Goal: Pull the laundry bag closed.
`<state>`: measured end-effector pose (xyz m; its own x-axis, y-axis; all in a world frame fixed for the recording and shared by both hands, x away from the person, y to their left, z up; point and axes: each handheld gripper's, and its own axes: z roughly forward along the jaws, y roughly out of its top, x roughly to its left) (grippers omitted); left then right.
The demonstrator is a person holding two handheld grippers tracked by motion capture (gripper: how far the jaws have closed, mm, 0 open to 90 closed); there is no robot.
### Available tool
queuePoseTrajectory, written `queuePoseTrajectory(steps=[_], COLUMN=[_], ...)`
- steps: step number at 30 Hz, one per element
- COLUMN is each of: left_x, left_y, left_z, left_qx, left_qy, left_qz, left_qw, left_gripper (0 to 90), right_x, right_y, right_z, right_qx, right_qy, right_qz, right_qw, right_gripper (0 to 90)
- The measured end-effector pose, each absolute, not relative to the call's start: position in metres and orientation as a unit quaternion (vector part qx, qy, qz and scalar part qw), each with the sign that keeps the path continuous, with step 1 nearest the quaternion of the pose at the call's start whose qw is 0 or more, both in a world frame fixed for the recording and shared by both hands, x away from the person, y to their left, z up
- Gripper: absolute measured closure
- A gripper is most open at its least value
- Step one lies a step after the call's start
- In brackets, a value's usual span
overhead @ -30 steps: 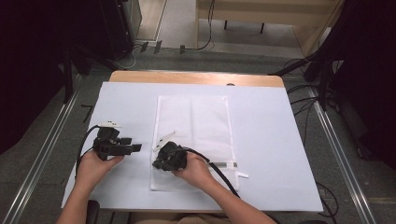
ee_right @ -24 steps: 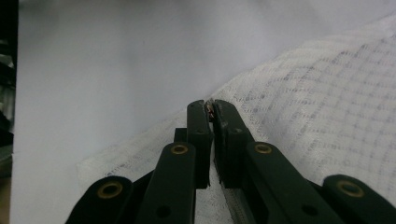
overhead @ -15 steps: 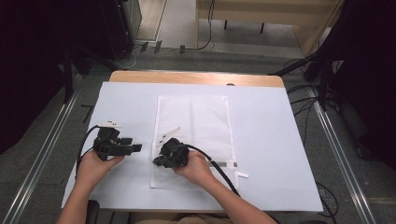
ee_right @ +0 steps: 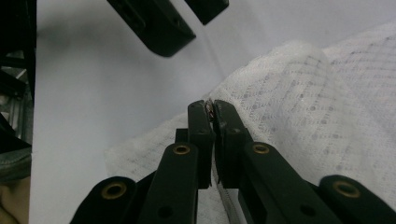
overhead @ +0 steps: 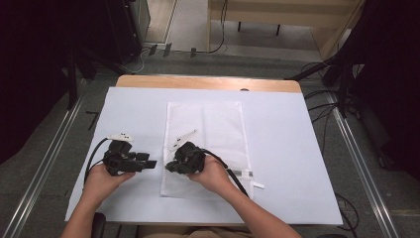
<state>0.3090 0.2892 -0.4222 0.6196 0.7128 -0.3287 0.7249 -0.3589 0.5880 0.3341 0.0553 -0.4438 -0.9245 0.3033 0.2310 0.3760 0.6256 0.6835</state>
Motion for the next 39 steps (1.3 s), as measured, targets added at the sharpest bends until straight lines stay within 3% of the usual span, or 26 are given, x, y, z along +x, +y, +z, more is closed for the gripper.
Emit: queuePoseTrajectory(steps=[17,24,30,33,39], left_x=[0.309,0.312,0.314,0.314,0.315], left_y=[0.263,0.259,0.259,0.259,0.261], left_z=[-0.434,-0.438,-0.438,-0.437,-0.437], left_qx=[0.851,0.854,0.85,0.848,0.846], left_qy=[0.395,0.394,0.396,0.398,0.4], left_qz=[-0.043,-0.053,-0.065,-0.065,-0.072], left_qw=[0.342,0.335,0.341,0.343,0.344], left_gripper=[49.3,53.6,63.0,75.3,86.4], right_x=[0.335,0.335,0.335,0.334,0.336], right_y=[0.055,0.055,0.054,0.055,0.054], right_z=[-0.435,-0.43,-0.429,-0.429,-0.431], right_qx=[-0.198,-0.198,-0.197,-0.193,-0.193], right_qy=[-0.892,-0.886,-0.887,-0.888,-0.889], right_qz=[-0.405,-0.418,-0.416,-0.416,-0.413], right_qw=[0.032,0.033,0.04,0.038,0.044], right_gripper=[88.1,88.2,88.2,88.2,88.2])
